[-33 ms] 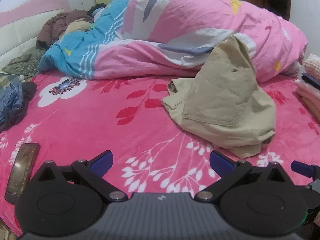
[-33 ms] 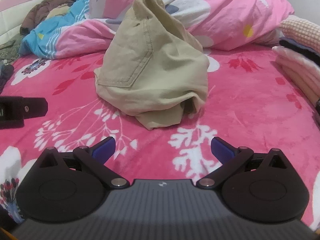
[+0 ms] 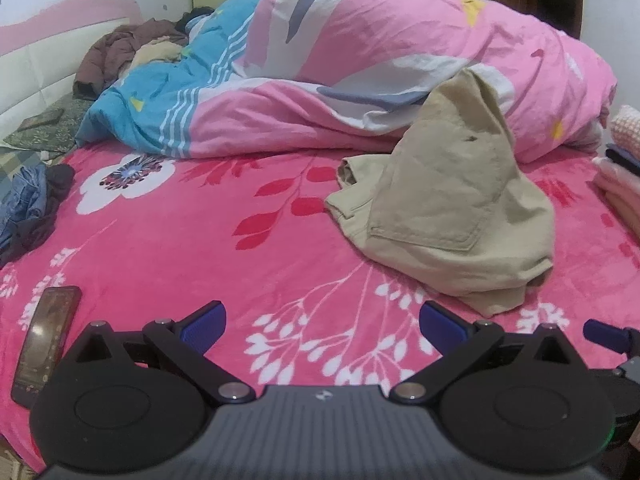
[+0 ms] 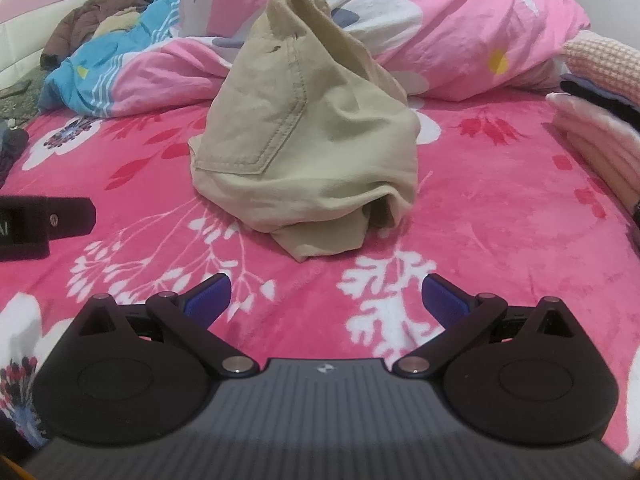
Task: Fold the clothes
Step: 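Move both tools toward the crumpled khaki trousers on the bed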
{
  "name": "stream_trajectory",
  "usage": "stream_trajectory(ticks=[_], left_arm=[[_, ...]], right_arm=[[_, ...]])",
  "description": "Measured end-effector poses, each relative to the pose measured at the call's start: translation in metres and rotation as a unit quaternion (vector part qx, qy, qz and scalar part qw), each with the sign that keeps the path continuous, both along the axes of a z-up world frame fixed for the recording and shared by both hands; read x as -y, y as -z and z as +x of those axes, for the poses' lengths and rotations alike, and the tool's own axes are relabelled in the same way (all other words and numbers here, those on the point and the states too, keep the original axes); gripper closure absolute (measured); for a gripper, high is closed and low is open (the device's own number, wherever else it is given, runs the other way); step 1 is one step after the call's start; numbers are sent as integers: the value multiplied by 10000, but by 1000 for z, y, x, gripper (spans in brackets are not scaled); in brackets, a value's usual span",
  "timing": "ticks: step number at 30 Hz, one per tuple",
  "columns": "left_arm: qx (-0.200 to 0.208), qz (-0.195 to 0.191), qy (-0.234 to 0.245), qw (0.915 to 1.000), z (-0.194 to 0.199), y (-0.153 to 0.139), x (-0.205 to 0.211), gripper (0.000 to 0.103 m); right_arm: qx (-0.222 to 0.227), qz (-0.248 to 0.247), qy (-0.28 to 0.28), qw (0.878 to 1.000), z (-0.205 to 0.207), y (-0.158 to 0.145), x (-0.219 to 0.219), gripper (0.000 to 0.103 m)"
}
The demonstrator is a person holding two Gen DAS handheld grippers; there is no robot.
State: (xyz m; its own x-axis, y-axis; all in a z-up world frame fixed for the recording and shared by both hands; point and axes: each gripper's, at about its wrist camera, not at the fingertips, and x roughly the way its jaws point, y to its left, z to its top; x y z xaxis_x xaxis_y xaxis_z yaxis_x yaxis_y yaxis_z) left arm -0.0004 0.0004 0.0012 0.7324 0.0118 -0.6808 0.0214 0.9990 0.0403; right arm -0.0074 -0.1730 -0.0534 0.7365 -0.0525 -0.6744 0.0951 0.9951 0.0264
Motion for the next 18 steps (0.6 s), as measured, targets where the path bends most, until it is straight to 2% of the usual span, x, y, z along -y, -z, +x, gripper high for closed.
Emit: stream_trajectory(ticks=[4,8,10,14,18], left_arm=[[171,-71,33,9998,-11,-3,-9,0],[71,22,-68,9999,-9,5,-6,0],[15,11,-147,9999,-10,4,-9,0],[156,186,-421,9988,-21,0,-11,0],[274,164,-575,9978,-32,-5,-17,0]], right_arm=[[-11,-20,11,10000,1,-2,-1,1],[-8,-39,28,10000,1,-5,-2,1],[48,-46,54,10000,-4,-8,-2,1],[130,-38,101,9999,-15,-15,-2,1],[159,-58,156,9997,-23,-22,-5,1]])
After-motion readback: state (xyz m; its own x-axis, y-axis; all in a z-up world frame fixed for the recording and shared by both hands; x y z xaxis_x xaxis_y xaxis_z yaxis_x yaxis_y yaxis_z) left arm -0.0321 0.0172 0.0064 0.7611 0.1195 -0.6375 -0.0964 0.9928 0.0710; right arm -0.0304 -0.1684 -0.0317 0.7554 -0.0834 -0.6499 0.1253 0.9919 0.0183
